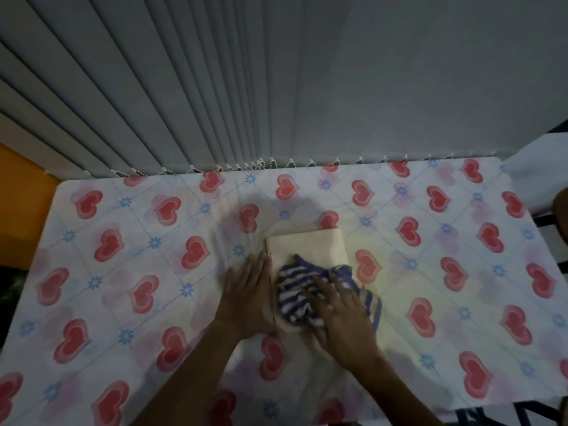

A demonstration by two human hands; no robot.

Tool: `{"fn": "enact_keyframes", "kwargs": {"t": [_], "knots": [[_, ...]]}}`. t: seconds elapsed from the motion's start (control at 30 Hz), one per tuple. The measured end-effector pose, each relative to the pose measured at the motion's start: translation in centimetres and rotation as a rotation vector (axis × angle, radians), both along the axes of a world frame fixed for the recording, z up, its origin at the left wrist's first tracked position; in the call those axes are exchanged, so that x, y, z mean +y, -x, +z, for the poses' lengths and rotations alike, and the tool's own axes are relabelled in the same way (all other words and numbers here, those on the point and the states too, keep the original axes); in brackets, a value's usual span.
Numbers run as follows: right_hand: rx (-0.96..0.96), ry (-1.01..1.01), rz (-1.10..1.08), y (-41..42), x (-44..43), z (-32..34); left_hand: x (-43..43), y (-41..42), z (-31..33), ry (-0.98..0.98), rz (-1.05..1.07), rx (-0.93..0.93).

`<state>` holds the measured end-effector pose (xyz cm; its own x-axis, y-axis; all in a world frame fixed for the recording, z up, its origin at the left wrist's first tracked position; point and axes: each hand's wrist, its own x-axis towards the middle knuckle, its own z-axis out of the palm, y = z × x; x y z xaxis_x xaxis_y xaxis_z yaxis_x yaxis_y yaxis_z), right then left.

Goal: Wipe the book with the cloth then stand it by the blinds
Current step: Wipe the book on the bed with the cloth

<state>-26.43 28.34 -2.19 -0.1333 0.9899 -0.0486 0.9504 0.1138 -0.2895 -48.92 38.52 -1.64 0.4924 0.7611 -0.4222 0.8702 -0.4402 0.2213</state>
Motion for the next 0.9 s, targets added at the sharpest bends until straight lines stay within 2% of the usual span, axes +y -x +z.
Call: {"fn": "enact_keyframes", "kwargs": {"t": [0.17,0.27,0.37,0.43,0.53,0.67,0.77,0.9], "knots": [[0.018,0.056,-0.291,0.2,8.5,1.6,0.1,-0.1,0.0,0.007,0.0,0.032],[0.035,0.049,-0.221,3.0,9.3,1.8,0.1,-0.3,0.1,0.025,-0.004,0.06],[0.051,0.047,-0.057,4.2,3.8,1.8,0.0,-0.1,0.1,0.032,-0.005,0.029],[0.07,0.043,0.027,2.2,1.3,1.4,0.1,-0.2,0.2,0.022,-0.019,0.041],[0.036,0.055,-0.105,-1.0,4.1,1.3,0.1,-0.4,0.4,0.013,0.003,0.037],[-0.018,0.089,-0.285,1.3,10.4,2.1,0.1,-0.3,0.3,0.018,0.006,0.053],[0.024,0.108,-0.199,3.9,9.5,2.1,0.2,-0.2,0.2,0.034,0.001,0.052],[0.072,0.108,0.011,3.3,2.9,2.2,0.1,-0.1,0.0,0.008,-0.002,-0.006]]}}
